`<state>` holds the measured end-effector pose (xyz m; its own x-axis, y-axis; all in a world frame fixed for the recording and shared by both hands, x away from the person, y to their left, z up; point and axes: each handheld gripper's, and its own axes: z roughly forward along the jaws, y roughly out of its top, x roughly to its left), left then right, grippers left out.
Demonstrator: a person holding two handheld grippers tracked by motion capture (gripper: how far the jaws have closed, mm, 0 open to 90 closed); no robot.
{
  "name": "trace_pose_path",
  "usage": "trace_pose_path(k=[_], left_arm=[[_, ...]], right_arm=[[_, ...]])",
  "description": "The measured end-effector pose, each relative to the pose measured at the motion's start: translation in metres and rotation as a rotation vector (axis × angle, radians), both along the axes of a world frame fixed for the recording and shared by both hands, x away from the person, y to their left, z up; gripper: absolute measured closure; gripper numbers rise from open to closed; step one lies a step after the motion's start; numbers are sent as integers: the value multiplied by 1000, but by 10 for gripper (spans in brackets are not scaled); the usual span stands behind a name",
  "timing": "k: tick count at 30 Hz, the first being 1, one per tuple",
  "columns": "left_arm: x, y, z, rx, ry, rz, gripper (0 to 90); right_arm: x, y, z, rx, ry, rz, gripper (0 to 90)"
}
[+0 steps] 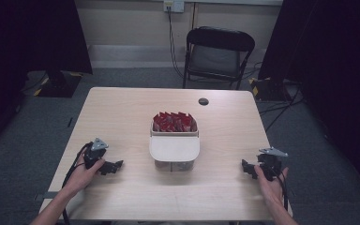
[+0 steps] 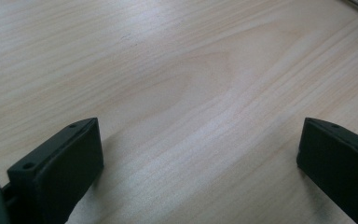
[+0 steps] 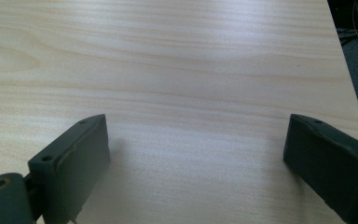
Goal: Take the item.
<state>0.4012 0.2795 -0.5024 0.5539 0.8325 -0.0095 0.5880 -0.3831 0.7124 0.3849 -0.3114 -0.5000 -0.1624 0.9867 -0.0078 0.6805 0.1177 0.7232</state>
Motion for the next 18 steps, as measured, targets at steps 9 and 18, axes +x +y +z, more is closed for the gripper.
trace_pose_path(k=[9,18], left_arm=[[0,0,0,0,0,-1,0],[0,0,0,0,0,-1,0]], right_arm=[[0,0,0,-2,4,-9,46],[0,0,5,14,23,-19,136]])
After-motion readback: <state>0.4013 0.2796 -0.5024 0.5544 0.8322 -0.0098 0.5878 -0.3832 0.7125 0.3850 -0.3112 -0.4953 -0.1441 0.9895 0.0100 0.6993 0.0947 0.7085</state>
